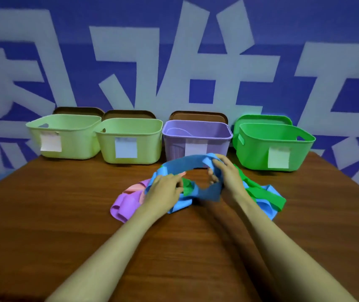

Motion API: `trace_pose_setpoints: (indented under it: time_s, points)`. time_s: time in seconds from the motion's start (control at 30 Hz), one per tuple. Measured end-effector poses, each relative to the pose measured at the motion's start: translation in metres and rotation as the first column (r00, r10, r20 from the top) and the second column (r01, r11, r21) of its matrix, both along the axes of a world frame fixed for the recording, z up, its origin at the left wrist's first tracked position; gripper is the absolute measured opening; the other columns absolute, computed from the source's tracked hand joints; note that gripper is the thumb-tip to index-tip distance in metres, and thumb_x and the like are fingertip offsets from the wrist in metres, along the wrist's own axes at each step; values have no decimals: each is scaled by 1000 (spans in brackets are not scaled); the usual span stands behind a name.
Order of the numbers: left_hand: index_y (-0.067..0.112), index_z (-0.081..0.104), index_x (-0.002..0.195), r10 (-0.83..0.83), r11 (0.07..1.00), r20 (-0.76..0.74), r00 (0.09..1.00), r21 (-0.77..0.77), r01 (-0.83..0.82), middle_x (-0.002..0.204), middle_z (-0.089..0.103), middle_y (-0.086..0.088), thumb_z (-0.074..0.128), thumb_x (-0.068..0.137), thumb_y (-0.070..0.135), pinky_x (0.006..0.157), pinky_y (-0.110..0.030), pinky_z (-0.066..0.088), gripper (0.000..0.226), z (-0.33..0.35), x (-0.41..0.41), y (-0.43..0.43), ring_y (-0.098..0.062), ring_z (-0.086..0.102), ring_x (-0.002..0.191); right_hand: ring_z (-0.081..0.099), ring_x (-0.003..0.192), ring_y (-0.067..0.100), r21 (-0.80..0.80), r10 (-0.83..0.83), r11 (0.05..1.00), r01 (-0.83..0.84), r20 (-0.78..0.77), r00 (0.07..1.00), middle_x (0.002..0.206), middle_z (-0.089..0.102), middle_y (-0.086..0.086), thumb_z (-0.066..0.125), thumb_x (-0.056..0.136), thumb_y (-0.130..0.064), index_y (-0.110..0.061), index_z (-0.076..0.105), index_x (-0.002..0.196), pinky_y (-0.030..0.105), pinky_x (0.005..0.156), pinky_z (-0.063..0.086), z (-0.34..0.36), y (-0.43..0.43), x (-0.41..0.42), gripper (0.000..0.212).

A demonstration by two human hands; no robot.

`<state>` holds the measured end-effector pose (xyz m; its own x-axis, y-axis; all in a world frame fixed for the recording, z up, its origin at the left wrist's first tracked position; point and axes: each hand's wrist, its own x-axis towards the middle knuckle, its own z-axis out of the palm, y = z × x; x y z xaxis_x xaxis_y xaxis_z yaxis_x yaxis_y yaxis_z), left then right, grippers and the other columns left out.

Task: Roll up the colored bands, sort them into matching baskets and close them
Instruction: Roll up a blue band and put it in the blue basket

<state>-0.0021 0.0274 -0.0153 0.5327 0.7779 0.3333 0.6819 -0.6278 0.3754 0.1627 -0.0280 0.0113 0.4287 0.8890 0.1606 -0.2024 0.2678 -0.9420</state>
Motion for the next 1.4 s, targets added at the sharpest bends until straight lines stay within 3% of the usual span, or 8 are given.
trace_pose_setpoints:
  time_s: [0.17, 0.27, 0.5, 0.8, 0.93, 1.1, 1.23, 1.4]
  points:
    - [5, 44, 112, 263, 961, 266, 928, 10, -275, 117, 41, -13, 77, 73, 26, 93, -34, 32, 55, 9, -4, -13, -32, 40, 112, 64, 61, 8, 165, 138, 977, -135, -4, 990, 64, 66, -3, 39, 96, -4, -16, 53, 82, 24, 63, 51, 62, -17, -6, 24]
    - [12, 47, 126, 295, 936, 31, 955, -208, -282, 129, 43, -13, 65, 83, 42, 99, -34, 33, 55, 7, -4, -9, -32, 37, 123, 66, 71, 17, 189, 282, 947, -261, -95, 955, 68, 66, 2, 34, 96, -8, -15, 49, 83, 32, 72, 52, 82, -22, -12, 22]
    - [17, 47, 67, 211, 890, 493, 844, -455, 43, 70, 53, -2, 65, 87, 21, 61, -30, 32, 27, 8, -3, -7, -18, 47, 73, 52, 46, 15, 169, 188, 976, -134, -363, 913, 56, 55, 4, 40, 96, -14, -15, 51, 79, 30, 58, 55, 85, -20, 2, 20]
    - [19, 42, 64, 137, 870, 888, 439, -320, 376, 66, 37, -9, 67, 87, 30, 64, -29, 31, 35, 90, 16, 2, -17, 36, 66, 47, 60, 14, -366, 115, 911, 191, 670, 733, 76, 55, 5, 51, 85, 3, -20, 43, 121, 23, 54, 39, 45, -1, 27, 44]
    - [20, 34, 60, 40, 946, 813, 581, -218, 240, 51, 31, 11, 62, 90, 30, 51, -19, 27, 43, 102, 24, 12, -5, 29, 51, 50, 108, 25, -412, 258, 863, 292, 857, 447, 131, 46, 15, 59, 87, -14, -18, 47, 135, 31, 94, 42, 42, 1, 28, 50]
    - [2, 60, 80, -99, 908, 683, 723, -236, 347, 73, 54, -4, 57, 94, 34, 71, -31, 39, 35, 95, 30, 20, -13, 46, 71, 66, 90, 11, -246, 381, 920, -306, 365, 849, 109, 66, 1, 60, 85, 4, -20, 56, 122, 23, 76, 52, 57, -3, 19, 44]
    - [18, 58, 68, -98, 987, 532, 841, -54, 149, 71, 51, 7, 52, 97, 22, 66, -23, 30, 30, 97, 20, 30, -13, 45, 77, 61, 79, 7, -145, 213, 977, -158, 599, 772, 90, 70, 1, 65, 89, -10, -8, 67, 101, 19, 73, 49, 57, 10, 27, 13]
    - [11, 64, 84, 118, 962, 657, 744, -261, 78, 79, 54, -3, 47, 99, 27, 67, -27, 35, 27, 84, -1, 60, -19, 46, 79, 61, 66, 13, -28, 14, 1000, -5, 296, 955, 81, 64, 6, 51, 96, -12, -16, 61, 85, 25, 61, 45, 66, 15, 44, 16]
